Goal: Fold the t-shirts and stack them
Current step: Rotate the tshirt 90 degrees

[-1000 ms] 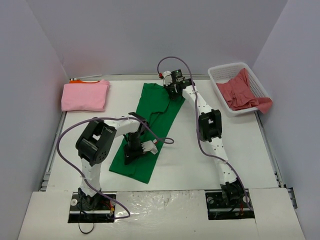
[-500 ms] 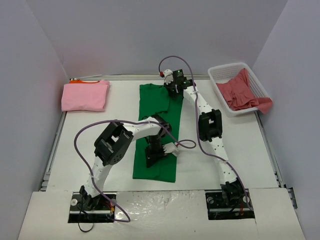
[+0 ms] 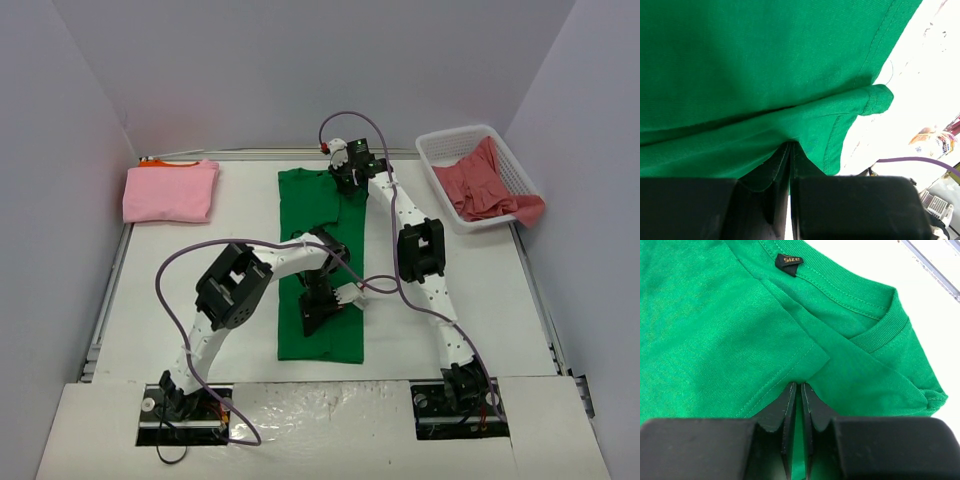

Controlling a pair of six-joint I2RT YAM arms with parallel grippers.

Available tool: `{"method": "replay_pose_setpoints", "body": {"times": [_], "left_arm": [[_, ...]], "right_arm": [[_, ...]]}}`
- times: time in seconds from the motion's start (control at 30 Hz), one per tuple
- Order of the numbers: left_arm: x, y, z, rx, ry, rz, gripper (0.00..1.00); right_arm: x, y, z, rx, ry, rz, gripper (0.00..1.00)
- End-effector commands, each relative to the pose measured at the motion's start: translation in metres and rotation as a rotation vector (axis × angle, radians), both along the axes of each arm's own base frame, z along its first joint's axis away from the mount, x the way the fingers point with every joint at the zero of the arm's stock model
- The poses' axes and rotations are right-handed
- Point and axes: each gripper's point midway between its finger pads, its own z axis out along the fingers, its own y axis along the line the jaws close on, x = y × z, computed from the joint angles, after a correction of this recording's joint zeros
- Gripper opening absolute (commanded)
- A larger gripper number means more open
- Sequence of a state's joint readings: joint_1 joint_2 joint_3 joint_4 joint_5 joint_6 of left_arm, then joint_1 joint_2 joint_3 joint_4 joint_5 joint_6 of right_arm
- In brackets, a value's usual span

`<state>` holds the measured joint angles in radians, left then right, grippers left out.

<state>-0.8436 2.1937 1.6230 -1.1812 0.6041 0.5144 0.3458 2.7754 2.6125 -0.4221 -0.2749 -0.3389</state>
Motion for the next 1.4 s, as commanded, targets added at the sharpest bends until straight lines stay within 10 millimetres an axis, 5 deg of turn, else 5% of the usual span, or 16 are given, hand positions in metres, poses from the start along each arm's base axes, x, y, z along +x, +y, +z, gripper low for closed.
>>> {"method": "replay_pose_setpoints", "body": {"times": [0.0,0.13,0.3,0.33,0.43,0.5,0.57,0.6,0.67,0.7,0.77,0.93,1.03,1.1,1.2,1.37], "left_arm": [[0.029,-0.025,-0.014,-0.131,-0.148,-0.076,0.02],[0.063,-0.017,0.037,-0.166,-0.331,-0.083,0.02],[0.121,0.000,0.127,-0.222,-0.621,0.026,0.02],[0.128,0.005,0.152,-0.257,-0.683,0.057,0.05],[0.154,0.031,0.197,-0.310,-0.838,0.159,0.20],[0.154,0.056,0.184,-0.251,-0.867,0.162,0.20],[0.145,0.070,0.181,-0.239,-0.912,0.144,0.22],[0.126,0.082,0.148,-0.192,-0.842,0.120,0.23],[0.106,0.090,0.132,-0.201,-0.832,0.099,0.26],[0.082,0.098,0.105,-0.168,-0.763,0.065,0.26],[0.051,0.104,0.088,-0.175,-0.675,0.055,0.27],[0.026,0.105,0.077,-0.249,-0.622,0.061,0.27],[0.030,0.098,0.074,-0.294,-0.672,0.065,0.23],[0.035,0.088,0.071,-0.318,-0.667,0.110,0.03],[0.036,0.061,0.068,-0.382,-0.567,0.146,0.02],[0.038,0.027,0.057,-0.424,-0.398,0.171,0.02]], "right_arm": [[-0.006,-0.013,-0.004,-0.041,0.035,-0.025,0.07],[0.003,-0.009,0.046,0.021,-0.042,-0.030,0.08],[0.004,-0.013,0.150,0.076,-0.203,-0.063,0.18],[-0.001,-0.017,0.185,0.083,-0.255,-0.069,0.25],[-0.023,-0.032,0.218,0.061,-0.281,-0.084,0.40],[-0.047,-0.042,0.191,0.012,-0.199,-0.071,0.42],[-0.077,-0.053,0.201,-0.016,-0.184,-0.058,0.43],[-0.104,-0.063,0.161,-0.070,-0.070,-0.036,0.43],[-0.145,-0.067,0.161,-0.071,0.003,0.025,0.42],[-0.183,-0.073,0.134,-0.098,0.140,0.066,0.42],[-0.253,-0.070,0.129,-0.069,0.291,0.216,0.48],[-0.343,-0.067,0.110,-0.121,0.379,0.349,0.56],[-0.359,-0.072,0.095,-0.125,0.396,0.350,0.48],[-0.364,-0.068,0.086,-0.102,0.437,0.360,0.25],[-0.367,-0.063,0.059,-0.106,0.546,0.373,0.00],[-0.365,-0.051,0.036,-0.109,0.664,0.386,0.00]]}}
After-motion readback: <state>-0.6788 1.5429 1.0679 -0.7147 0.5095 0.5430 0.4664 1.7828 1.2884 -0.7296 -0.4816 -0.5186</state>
